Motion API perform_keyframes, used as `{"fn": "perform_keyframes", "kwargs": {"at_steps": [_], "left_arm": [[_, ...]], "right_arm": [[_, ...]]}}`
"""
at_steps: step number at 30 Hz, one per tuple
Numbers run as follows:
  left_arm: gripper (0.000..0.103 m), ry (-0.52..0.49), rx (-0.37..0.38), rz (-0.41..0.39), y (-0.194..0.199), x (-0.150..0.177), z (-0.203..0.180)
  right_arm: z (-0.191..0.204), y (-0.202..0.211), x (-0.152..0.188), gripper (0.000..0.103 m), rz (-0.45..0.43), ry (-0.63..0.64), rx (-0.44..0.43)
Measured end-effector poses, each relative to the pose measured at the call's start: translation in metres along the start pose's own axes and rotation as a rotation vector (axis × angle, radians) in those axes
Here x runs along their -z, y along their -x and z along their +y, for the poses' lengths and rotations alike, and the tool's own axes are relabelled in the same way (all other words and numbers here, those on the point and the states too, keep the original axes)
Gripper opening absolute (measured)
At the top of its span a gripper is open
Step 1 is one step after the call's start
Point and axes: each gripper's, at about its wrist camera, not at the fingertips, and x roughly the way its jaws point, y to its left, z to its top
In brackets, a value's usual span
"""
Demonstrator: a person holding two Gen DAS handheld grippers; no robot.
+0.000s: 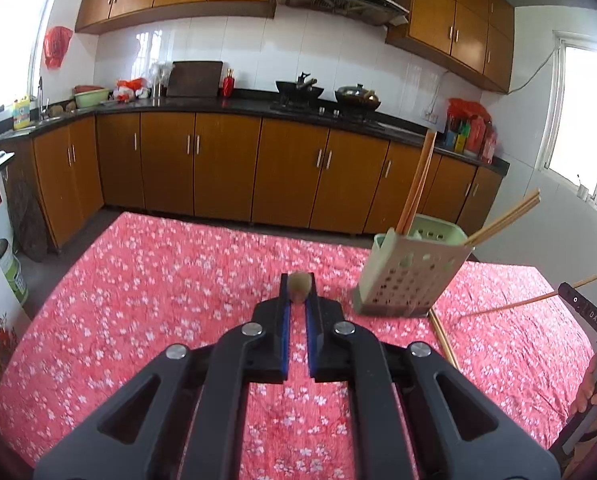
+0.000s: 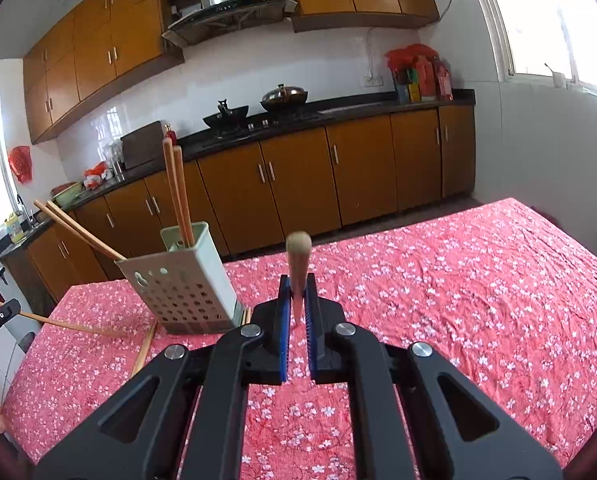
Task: Organize utensils
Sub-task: 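Lift the right tool's chopstick toward the holder while the left tool lifts its chopstick, then lower both held chopsticks into the perforated holder and open both tools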
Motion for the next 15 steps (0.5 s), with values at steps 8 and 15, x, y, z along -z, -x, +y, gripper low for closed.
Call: {"fn": "perform_keyframes", "kwargs": {"at_steps": [8,15], "left_arm": [[0.007,0.003,0.100,-0.027,0.012,-0.031,-0.015],[0.007,0.003,0.182,-0.086,0.026,-0.061,-0.043]], "right_arm": [[0.019,0.014,-0.032,0.007,-0.080,-0.022,-0.099],[0.045,0.036,-0.064,0.008,-0.171,-0.019,-0.220]]}}
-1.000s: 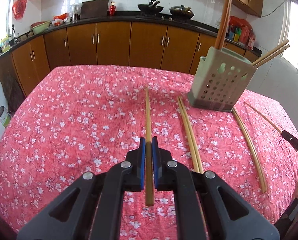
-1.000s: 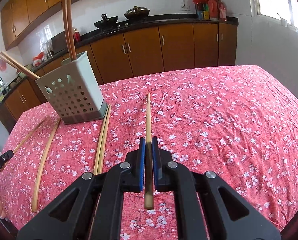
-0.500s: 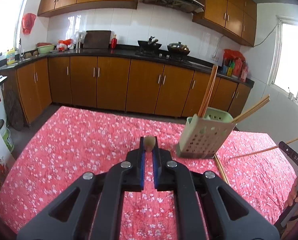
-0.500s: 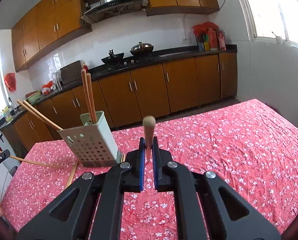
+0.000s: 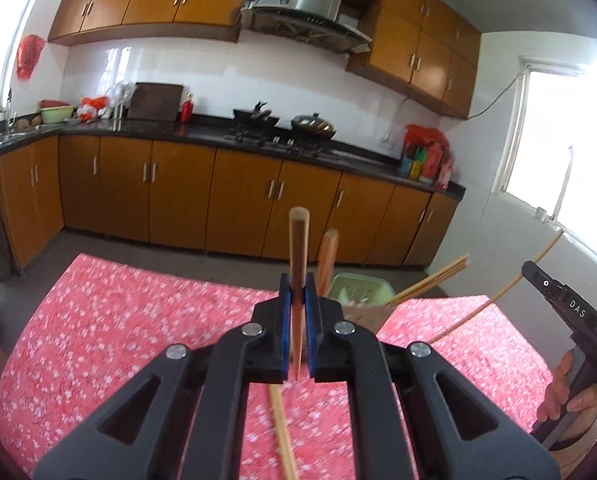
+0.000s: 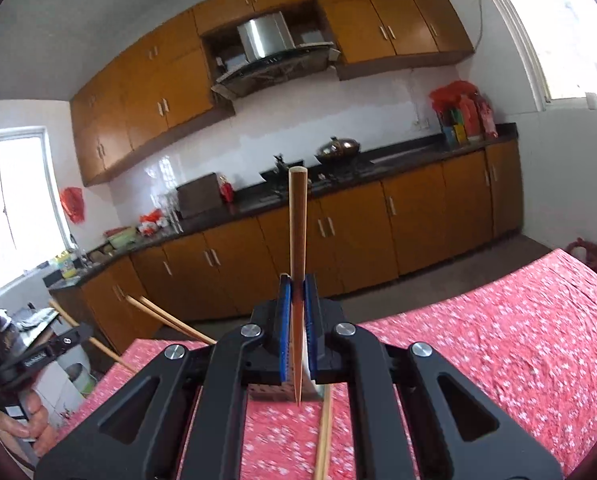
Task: Organize utensils
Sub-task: 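Lower both held chopsticks into the perforated holder and open both tools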
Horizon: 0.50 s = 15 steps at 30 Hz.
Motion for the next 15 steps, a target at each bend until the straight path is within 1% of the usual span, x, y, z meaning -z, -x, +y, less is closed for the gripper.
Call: {"fn": "perform_keyframes", "kwargs": {"at_steps": [4,6,11,15], "left_arm": [[0.007,0.008,0.029,-0.052,0.000,-0.017,-0.017],[0.007,0.025,0.040,-0.085,0.000,-0.027,-0.021],[0.007,0.041,0.031,-0.166,-0.002,-0.046,-0.032],[0.007,0.051,0.018,-0.175,-0.014,-0.053,-0.036]], "right_arm": [[0.017,0.001,-0.013,0.007,-0.056,0.019,-0.040],[0.024,-0.001,-0.018,0.008,-0.085,0.036,-0.044],[0.032,-0.013,-0.022,0.008,-0.128,0.063,-0.031],[0.033,-0.022,-0.022,0.008,-0.136,0.059,-0.024]]}}
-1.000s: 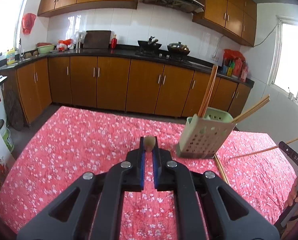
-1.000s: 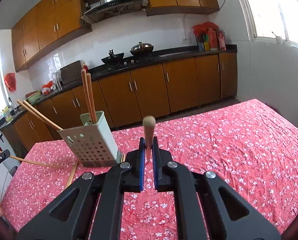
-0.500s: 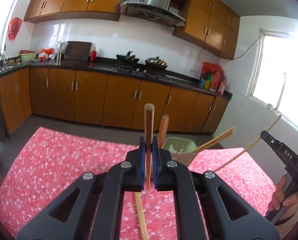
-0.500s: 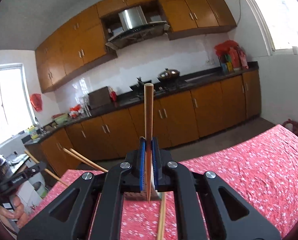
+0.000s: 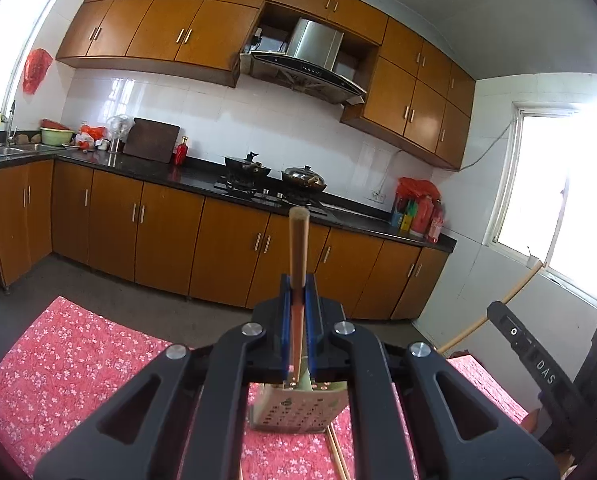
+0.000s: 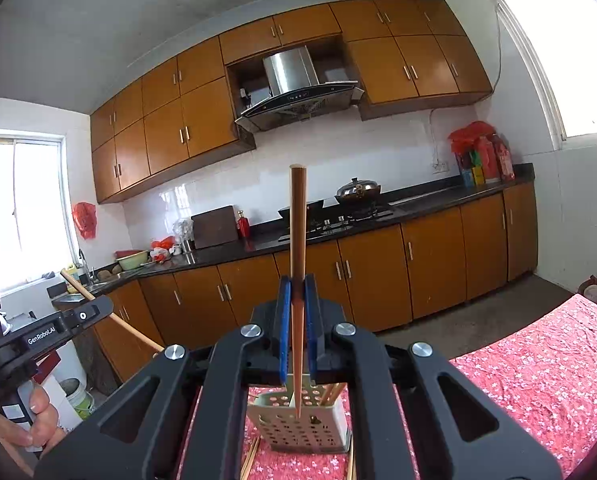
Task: Organize utensils
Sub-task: 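Lower both held chopsticks into the perforated holder and open both tools, then lower the right tool and grasp a chopstick while the left tool grasps another chopstick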
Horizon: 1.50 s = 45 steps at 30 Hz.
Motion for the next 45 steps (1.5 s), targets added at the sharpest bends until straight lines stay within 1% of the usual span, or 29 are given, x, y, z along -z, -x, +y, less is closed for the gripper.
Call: {"fn": "perform_keyframes", "kwargs": {"at_steps": [2,11,18,22,24,27,29,30,35,38,41,43,45], "left_arm": [[0.007,0.003,-0.008,0.005,-0.010,0.000,0.000],[0.007,-0.002,-0.011,-0.002,-0.030,0.002,0.005],[0.007,-0.030,-0.019,0.007,-0.053,0.012,0.000],[0.008,-0.032,-0.024,0.056,-0.067,0.020,0.001],[0.011,-0.027,-0.028,0.065,-0.069,0.022,0.002],[0.012,-0.025,-0.034,0.065,-0.067,0.022,0.006],[0.013,-0.023,-0.037,0.061,-0.065,0.020,0.008],[0.014,-0.021,-0.039,0.058,-0.063,0.019,0.010],[0.016,-0.006,-0.060,0.053,-0.046,0.016,0.018],[0.017,-0.022,-0.101,0.062,-0.031,0.022,0.027],[0.020,-0.049,-0.145,0.085,-0.016,0.036,0.040],[0.021,-0.069,-0.184,0.125,-0.010,0.054,0.051],[0.021,-0.086,-0.206,0.182,-0.007,0.076,0.063]], "right_arm": [[0.000,-0.006,0.001,0.008,-0.005,0.007,0.011],[-0.001,-0.023,0.001,0.008,-0.035,0.005,0.027],[0.003,-0.044,0.019,0.008,0.030,0.028,0.039],[0.001,-0.050,0.025,0.008,0.077,0.026,0.039],[0.000,-0.052,0.027,0.008,0.097,0.026,0.040],[-0.001,-0.052,0.026,0.011,0.107,0.025,0.047],[-0.002,-0.050,0.024,0.017,0.106,0.016,0.051],[-0.002,-0.050,0.022,0.018,0.104,0.013,0.052],[-0.005,-0.032,0.016,0.018,0.086,0.018,0.069],[-0.012,-0.016,0.017,0.018,0.096,0.023,0.099],[-0.028,-0.001,0.030,0.018,0.141,0.005,0.140],[-0.038,0.005,0.044,0.018,0.192,-0.006,0.167],[-0.050,0.004,0.072,0.018,0.298,-0.017,0.195]]}}
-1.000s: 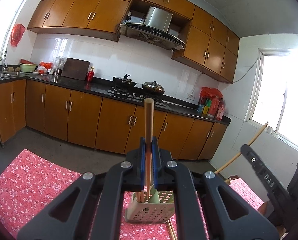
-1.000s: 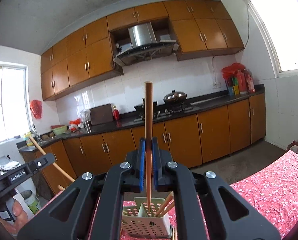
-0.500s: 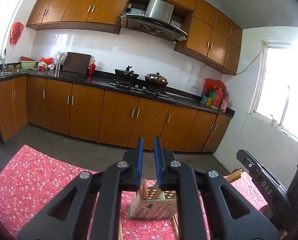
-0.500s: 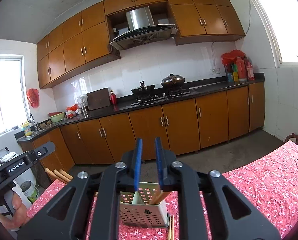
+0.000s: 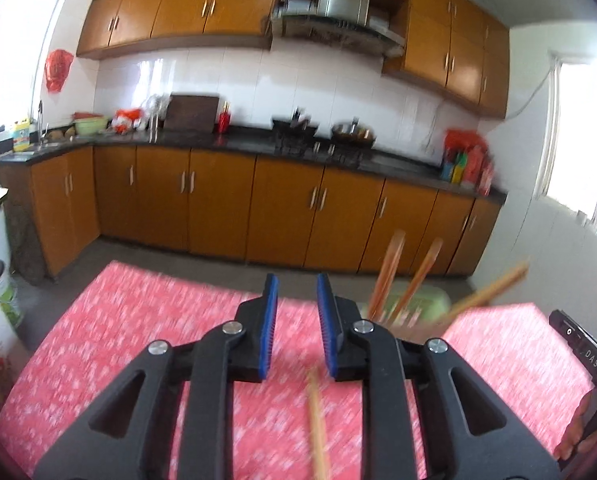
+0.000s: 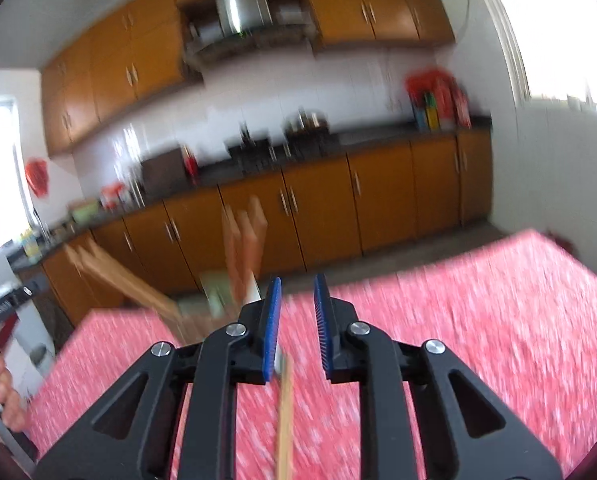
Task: Organize utensils
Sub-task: 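Lower the right tool and grasp a chopstick while the left tool grasps another chopstick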
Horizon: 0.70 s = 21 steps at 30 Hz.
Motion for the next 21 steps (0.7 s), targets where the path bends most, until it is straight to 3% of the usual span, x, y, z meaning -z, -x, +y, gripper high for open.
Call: {"fn": "perform_keyframes", "kwargs": {"at_steps": [5,8,14,21], "left_arm": [[0.021,-0.029,-0.022,0.162,-0.021,0.059,0.012],[0.021,-0.036,-0.004,0.234,-0.028,0.089,0.015],[0.022,-0.041,0.045,0.328,-0.035,0.128,0.009],[0.021,-0.022,0.076,0.393,-0.043,0.143,0.003]], "right_arm": [[-0.010,-0.044,0.076,0.018,0.301,-0.011,-0.031],[-0.006,-0.062,0.110,0.018,0.419,-0.025,-0.074],[0.006,-0.079,0.134,0.018,0.490,-0.013,-0.082],[0.012,-0.083,0.131,0.018,0.488,0.026,-0.067]]}}
